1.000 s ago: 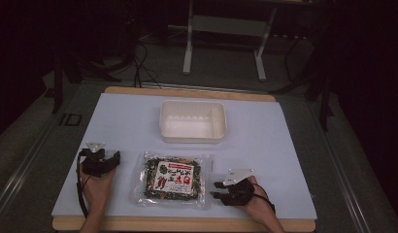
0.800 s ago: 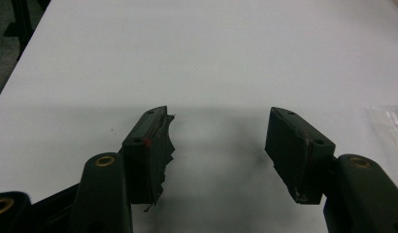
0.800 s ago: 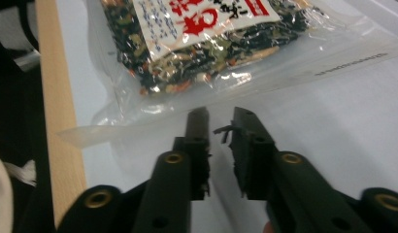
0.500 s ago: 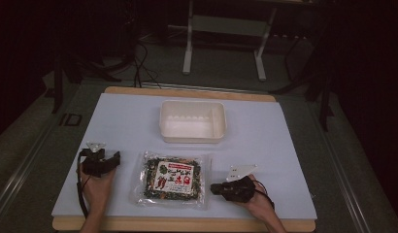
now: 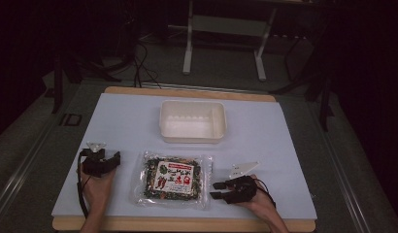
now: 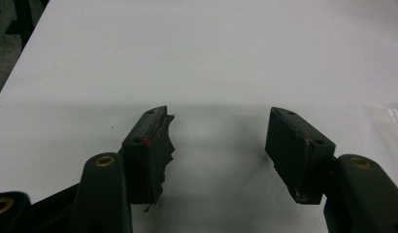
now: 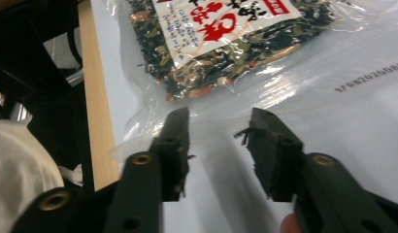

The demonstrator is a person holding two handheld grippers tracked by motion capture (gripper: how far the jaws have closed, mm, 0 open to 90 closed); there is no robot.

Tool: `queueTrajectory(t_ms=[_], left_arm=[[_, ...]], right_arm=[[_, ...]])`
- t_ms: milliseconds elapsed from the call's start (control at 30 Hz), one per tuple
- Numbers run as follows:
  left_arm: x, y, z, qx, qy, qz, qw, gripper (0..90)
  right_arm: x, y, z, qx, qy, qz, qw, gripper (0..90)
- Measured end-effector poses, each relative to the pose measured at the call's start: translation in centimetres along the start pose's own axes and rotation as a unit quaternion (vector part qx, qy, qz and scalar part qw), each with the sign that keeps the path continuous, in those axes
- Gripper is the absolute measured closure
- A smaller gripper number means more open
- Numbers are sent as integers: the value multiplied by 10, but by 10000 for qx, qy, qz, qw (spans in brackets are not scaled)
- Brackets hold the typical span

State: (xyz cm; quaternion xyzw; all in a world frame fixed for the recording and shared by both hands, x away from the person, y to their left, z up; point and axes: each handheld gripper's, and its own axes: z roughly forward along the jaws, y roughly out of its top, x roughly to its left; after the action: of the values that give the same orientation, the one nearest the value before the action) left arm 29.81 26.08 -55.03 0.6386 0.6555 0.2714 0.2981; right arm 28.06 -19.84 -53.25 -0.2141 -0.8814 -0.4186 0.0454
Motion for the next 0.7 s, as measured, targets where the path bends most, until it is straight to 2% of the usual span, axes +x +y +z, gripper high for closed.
queueTrajectory(t_ms=[200,300,533,700], left_arm=[[0,0,0,3,-1,8,10000,414],[0,0,0,13,-1,26,10000,414],[-1,0,0,17,2,44,10000,413],[-1,0,0,12,7,39,10000,413]], right_arm=[[-2,0,5,99,35,279,9996,492],[-3,0,7,84,98,425,9990,463],[-5,4,9,-14,339,716,9969,321],[-7,7,11,-39,340,843,9958,248]])
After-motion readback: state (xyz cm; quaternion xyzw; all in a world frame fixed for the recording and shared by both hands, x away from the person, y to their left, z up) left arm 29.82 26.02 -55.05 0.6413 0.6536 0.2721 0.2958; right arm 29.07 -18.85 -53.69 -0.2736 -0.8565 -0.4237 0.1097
